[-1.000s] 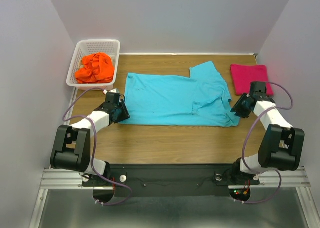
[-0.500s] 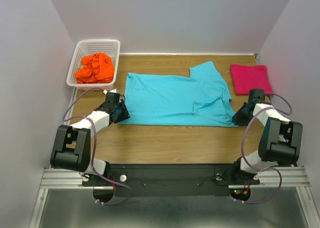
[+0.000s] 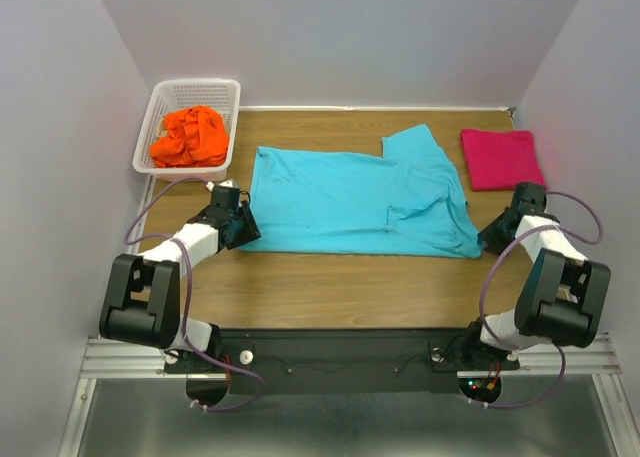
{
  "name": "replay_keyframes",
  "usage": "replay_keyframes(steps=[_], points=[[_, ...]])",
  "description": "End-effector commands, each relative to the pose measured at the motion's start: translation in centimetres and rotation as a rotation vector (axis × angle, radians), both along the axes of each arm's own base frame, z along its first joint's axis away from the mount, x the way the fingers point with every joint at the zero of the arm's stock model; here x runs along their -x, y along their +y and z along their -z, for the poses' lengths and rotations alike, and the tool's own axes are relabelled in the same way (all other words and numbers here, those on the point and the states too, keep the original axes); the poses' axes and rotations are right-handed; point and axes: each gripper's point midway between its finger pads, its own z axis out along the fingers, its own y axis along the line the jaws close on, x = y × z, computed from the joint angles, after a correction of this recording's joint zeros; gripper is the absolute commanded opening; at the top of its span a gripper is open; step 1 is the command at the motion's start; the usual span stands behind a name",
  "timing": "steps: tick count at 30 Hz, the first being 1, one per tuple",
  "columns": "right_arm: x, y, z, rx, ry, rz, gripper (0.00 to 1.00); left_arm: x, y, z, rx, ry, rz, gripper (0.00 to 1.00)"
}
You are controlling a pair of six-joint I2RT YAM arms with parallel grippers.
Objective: Fold and stack the t-shirts
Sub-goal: Fold the tshirt
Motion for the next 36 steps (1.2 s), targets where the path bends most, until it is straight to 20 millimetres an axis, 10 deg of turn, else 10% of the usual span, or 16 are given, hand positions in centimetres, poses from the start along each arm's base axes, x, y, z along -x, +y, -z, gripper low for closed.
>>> replay_keyframes(steps=[1,6,13,27,36], points=[[-2.0,0.1,-5.8,0.086,-0.183,-0.072,0.35,2.2,0.8,-0.6,-0.036,0.039,-0.007,0.59],[-4.2,6.1,-10.1,0.028,-0.305,-0.273,0.35,0.4,-0.2,-5.4,-0.047,-0.097,0.014,0.66],[-3.8,15.7,-7.6,-0.092,-0.213,-0.53,0.35,-1.3,-2.2,-5.6,-0.097,-0.102,0.081,0.65],[1.6,14.0,2.0,-0.106,0.065,-0.442,0.36,1.2,-2.1,0.9,-0.087,0.076,0.041,0.58],[6.9,14.3,1.8,-0.228,0.056,-0.328,0.42,6.7,-2.2,2.4,0.012,0.168,-0.015,0.56]])
